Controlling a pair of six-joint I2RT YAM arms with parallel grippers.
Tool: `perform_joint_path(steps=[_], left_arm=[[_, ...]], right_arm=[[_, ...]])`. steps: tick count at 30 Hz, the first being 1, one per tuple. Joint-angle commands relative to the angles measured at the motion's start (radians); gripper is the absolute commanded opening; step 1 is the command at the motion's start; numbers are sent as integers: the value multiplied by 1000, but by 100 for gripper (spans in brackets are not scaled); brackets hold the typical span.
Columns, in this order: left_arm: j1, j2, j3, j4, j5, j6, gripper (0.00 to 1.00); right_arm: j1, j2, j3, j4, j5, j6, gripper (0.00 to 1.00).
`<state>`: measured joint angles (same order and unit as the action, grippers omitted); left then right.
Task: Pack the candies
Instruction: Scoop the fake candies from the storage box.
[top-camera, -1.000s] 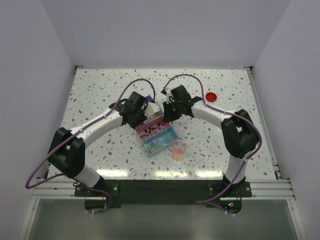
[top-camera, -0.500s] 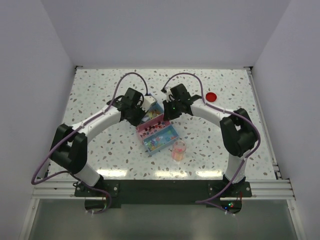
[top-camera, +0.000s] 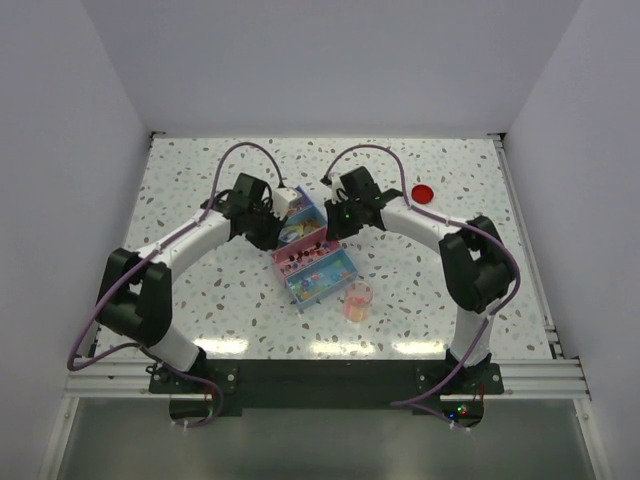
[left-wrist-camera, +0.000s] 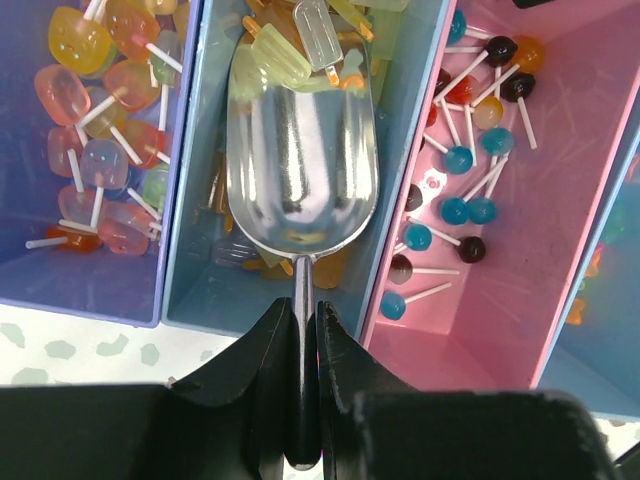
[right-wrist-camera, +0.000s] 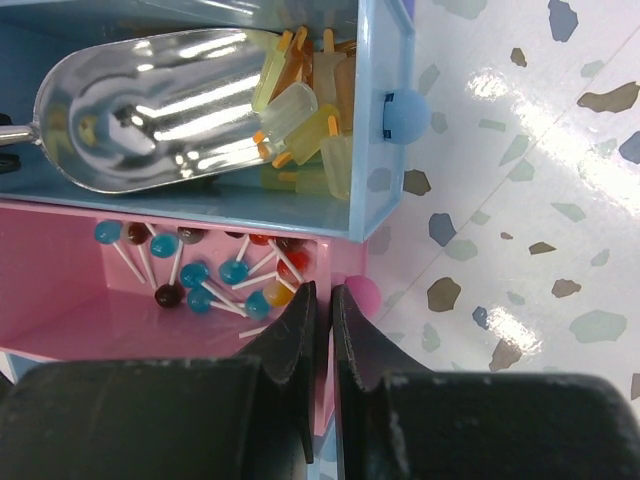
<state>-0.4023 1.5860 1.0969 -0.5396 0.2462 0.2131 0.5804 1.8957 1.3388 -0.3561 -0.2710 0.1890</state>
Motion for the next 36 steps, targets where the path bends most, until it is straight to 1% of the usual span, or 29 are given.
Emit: perform_joint_path(steps=[1,5,9,13,15,18,22,24,25,26,28,30,32,33,34,36], left_arm=[[26,-58,-20,41,71,68,0],[63,-60,-22,7,71,92,0],[85,-80,-28,-11,1,126,0],[79,-73,-35,12,57,102,0],[60,-70,-51,56,64,75,0],[-44,-48,-48,98,1,42,0],[-98,-35,-54,199,-30,-61,0],[-105,-58,-78,294,-31,-130,0],[-107,-72,-95,381,-16,-151,0],[-107,-87,-135,424,14,-190,0],[-107,-129,-166,522,42,-205,0],[-105,-144,-187,523,47,-207,0],[-107,-135,-186,494,18,-161,0],[-107,-130,-186,475,8,-147,0],[-105,-127,-186,446,1,-130,0],[-105,-121,-186,422,-16,-97,0]], right_arm=[[19,78,-7,-27,-4,-29,0],[18,77,-7,-38,12,-40,0],[19,72,-9,-49,38,-60,0],[19,75,2,-47,35,-60,0],[25,78,5,-43,27,-56,0],[45,82,17,-43,24,-49,0],[71,97,42,-46,13,-37,0],[81,95,42,-43,9,-30,0],[82,95,40,-38,6,-26,0],[85,97,40,-38,3,-23,0],[85,95,39,-44,-5,-17,0],[84,88,39,-55,7,-17,0],[79,68,42,-76,15,-23,8],[69,57,48,-86,12,-23,15],[61,49,65,-107,1,-23,27],[27,26,83,-129,-10,-26,35]])
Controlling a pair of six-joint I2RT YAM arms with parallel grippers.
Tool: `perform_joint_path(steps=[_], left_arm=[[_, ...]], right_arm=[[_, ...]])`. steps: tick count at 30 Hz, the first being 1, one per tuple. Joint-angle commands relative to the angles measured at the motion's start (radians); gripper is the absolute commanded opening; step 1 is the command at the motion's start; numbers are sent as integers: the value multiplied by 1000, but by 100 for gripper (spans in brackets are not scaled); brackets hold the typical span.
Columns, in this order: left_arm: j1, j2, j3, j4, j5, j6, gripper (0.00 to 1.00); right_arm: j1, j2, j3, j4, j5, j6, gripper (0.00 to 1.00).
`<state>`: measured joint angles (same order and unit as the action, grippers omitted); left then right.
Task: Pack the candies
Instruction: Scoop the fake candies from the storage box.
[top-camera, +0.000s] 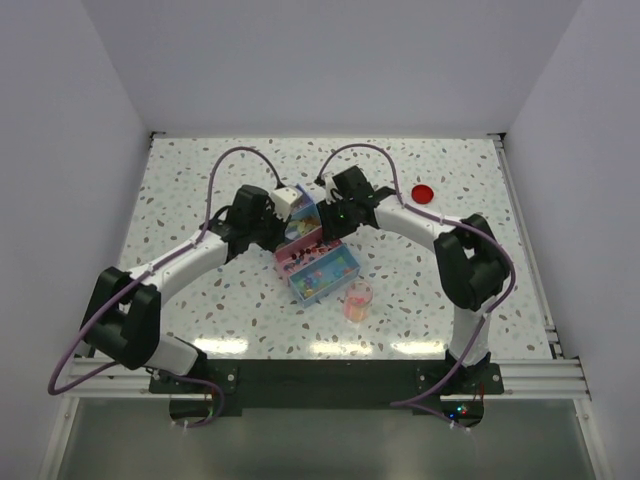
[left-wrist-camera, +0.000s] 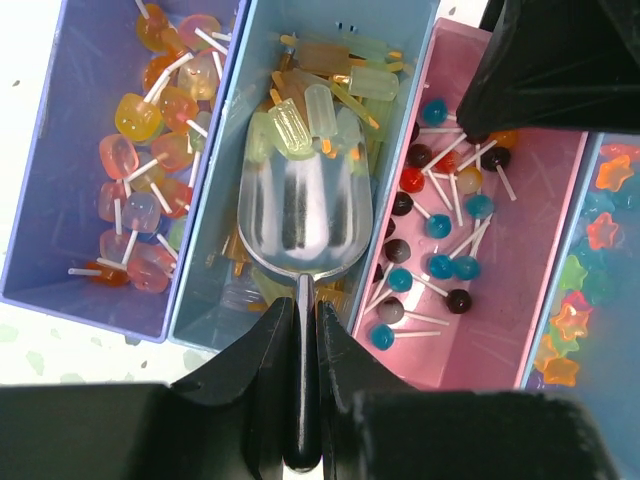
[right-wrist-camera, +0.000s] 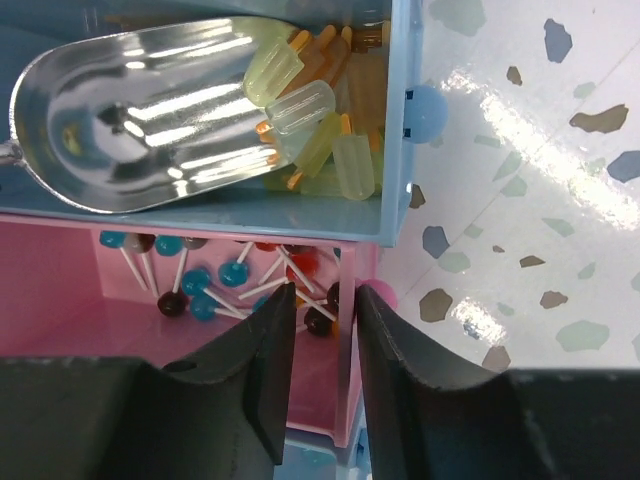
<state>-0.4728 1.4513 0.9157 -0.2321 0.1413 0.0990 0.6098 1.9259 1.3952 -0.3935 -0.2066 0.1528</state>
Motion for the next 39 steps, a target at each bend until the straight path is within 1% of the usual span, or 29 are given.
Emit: perform_joint_path(steps=[1,2,7,11,15,21,22,24,25,26,28,29,32,35,36,39], left_arm=[[-36,15,-6,96,84,24,0],[-35,21,-8,88,83,40,0],[-35,35,-18,51,76,71,0],[-36,49,-20,42,83,87,0],[-36,49,-18,39,87,90,0],[-36,47,-20,39,90,93,0],[-36,49,-21,37,90,97,0],[-35,49,-20,33,90,102,0],[-36,47,-21,33,90,105,0],[-35,49,-21,33,90,107,0],[-35,47,-28,37,95,102,0],[-36,46,-29,43,98,99,0],[-36,50,-29,95,136,68,0],[-38,57,-35,192,205,21,0],[-38,55,-44,264,219,9,0],[-38,37,-67,336,251,-22,0]], right_arm=[[-14,-8,46,-109,-80,8,38],[-25,-13,57,-117,-86,7,42],[-61,-19,125,-117,-120,13,52],[-59,16,186,-122,-105,30,52],[-62,44,206,-90,2,42,51],[-62,139,268,-91,82,21,49],[-62,146,271,-87,98,21,46],[-61,162,275,-87,98,14,43],[-61,166,275,-81,95,11,34],[-61,170,274,-81,90,5,30],[-61,171,265,-76,76,4,12],[-61,170,258,-71,64,-1,0],[-44,159,240,-61,50,-5,0],[-16,157,238,-61,53,-7,0],[-12,159,240,-59,50,-6,0],[-5,159,226,-56,36,10,0]])
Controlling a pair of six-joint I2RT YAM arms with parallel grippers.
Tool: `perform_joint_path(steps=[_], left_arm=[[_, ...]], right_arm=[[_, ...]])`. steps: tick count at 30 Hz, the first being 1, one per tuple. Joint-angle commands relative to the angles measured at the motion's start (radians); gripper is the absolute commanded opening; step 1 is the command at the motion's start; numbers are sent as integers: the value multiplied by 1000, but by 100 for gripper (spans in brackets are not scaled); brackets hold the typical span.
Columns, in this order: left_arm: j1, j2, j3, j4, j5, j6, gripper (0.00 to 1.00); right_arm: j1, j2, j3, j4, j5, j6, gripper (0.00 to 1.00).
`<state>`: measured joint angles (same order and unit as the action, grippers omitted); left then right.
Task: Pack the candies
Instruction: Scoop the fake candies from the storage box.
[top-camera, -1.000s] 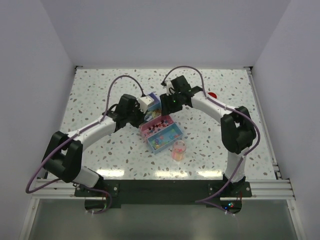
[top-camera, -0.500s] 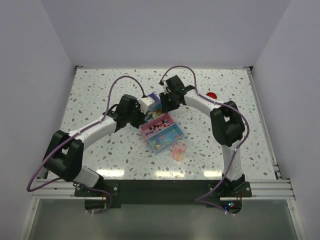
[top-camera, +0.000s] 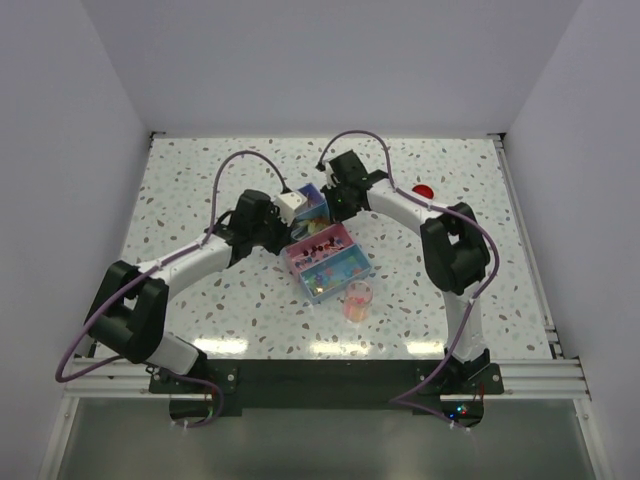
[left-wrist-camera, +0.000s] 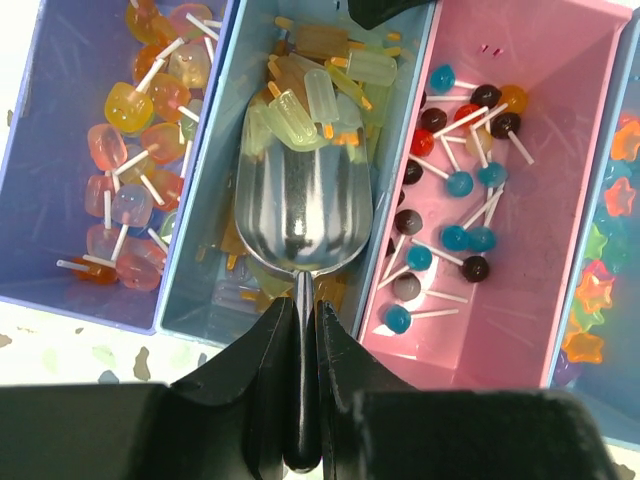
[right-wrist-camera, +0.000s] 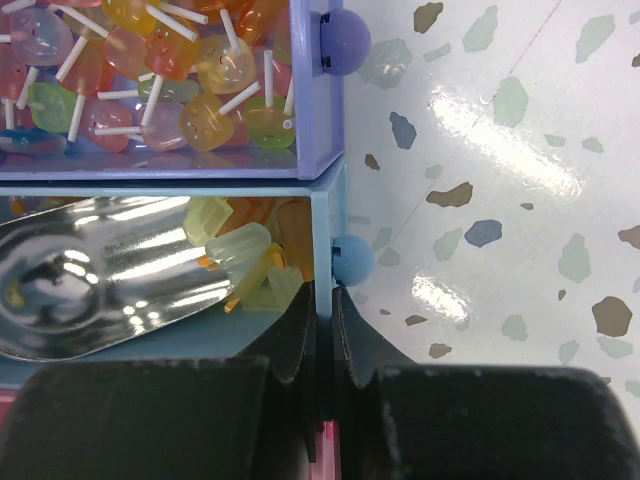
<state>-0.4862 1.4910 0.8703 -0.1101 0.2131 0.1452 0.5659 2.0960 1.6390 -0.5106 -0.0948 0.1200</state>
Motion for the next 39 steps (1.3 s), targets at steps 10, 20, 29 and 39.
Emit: perform_joint_path(steps=[10,20,29,39], left_arm=[[-23,-149,-88,76,-26,169,0],[-23,-164,-157,185,58,142,0],[-25,-25,-74,66,22,86,0],[-57,54,-5,131,107,53,0]], right_arm=[[38,-30,-19,7,30,-10,0],[37,-25,-13,14,-11,10,0],[38,-45,-30,15,-23,18,0],[40,-54,-39,46,-82,44,0]])
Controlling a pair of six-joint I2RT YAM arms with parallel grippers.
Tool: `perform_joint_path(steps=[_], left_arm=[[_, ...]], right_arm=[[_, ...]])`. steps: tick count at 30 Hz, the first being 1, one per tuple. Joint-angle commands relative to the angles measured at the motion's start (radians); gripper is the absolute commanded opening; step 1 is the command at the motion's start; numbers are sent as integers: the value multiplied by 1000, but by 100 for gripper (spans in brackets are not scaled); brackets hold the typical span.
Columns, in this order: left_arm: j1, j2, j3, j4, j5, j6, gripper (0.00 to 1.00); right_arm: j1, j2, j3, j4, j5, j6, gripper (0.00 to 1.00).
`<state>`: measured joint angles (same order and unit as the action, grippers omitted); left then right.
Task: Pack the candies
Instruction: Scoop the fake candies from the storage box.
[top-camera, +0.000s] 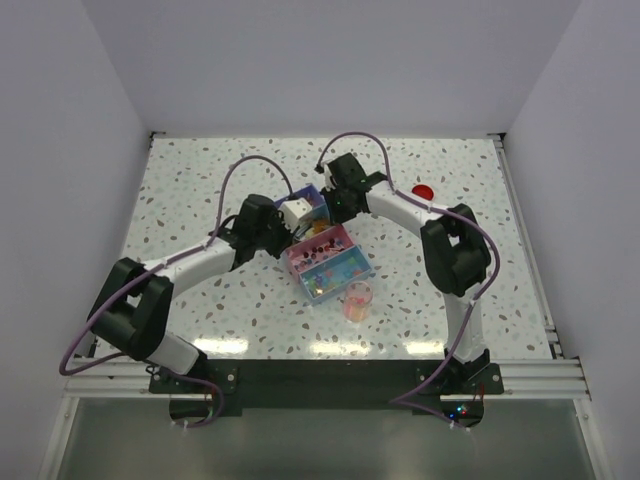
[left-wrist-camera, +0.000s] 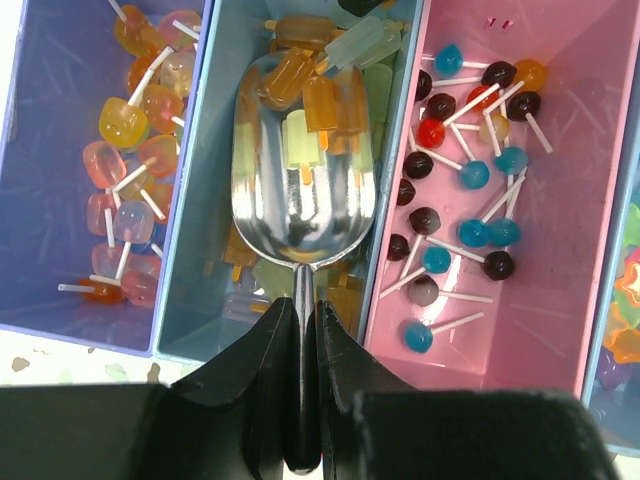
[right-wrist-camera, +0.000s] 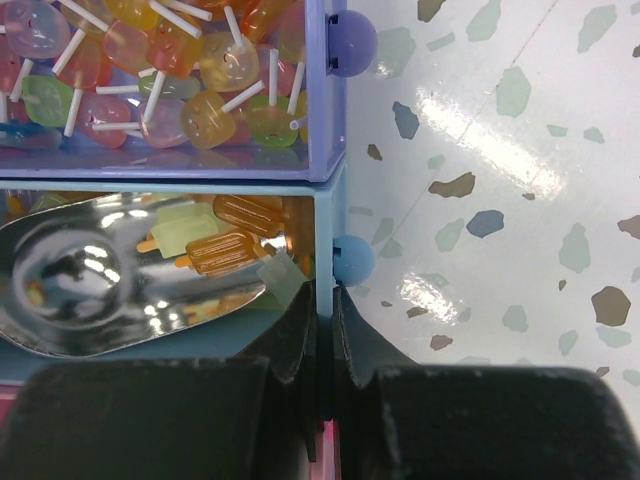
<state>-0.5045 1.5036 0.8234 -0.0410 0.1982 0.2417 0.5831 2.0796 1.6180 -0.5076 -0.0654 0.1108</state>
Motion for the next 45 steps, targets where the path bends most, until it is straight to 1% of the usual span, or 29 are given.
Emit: perform_joint_path(steps=[1,4,5,8,11,12,15,20,26,30,31,32,34,36,38,42,45], left_arm=[[-40,46,42,91,142,-53,0],[-40,44,19,168,225,-111,0],[-42,35,-10,235,240,-126,0],[-35,-8,-61,322,260,-185,0],[10,-74,-111,375,305,-228,0],[41,-85,-122,380,316,-231,0],[79,-102,-139,346,310,-211,0],[90,-124,-138,305,316,-179,0],[90,-117,-125,253,299,-144,0],[90,-146,-132,222,256,-117,0],[90,-154,-132,221,251,-111,0],[90,-164,-136,219,245,-99,0],[92,-167,-139,217,245,-96,0],[90,-166,-147,228,250,-97,0],[90,-166,-152,239,253,-107,0],[90,-172,-164,265,256,-111,0],[92,-177,-178,286,260,-110,0]], right_arm=[[23,-38,-23,49,-138,64,0],[21,-30,-27,67,-175,88,0],[21,-27,-29,73,-198,93,0],[18,-32,-49,83,-202,96,0],[9,-41,-69,80,-183,92,0],[4,-46,-72,78,-174,83,0],[0,-47,-78,70,-156,70,0],[-2,-39,-67,54,-140,55,0],[-2,-46,-56,37,-114,44,0],[-2,-62,-49,21,-96,32,8],[-3,-65,-47,17,-87,30,12],[-2,-73,-47,15,-83,26,21],[-2,-79,-38,3,-76,21,27],[-2,-85,-29,-3,-70,15,30],[-2,-90,-23,-9,-65,12,31],[-2,-104,-4,-26,-53,6,40],[-2,-116,5,-42,-45,-2,42]])
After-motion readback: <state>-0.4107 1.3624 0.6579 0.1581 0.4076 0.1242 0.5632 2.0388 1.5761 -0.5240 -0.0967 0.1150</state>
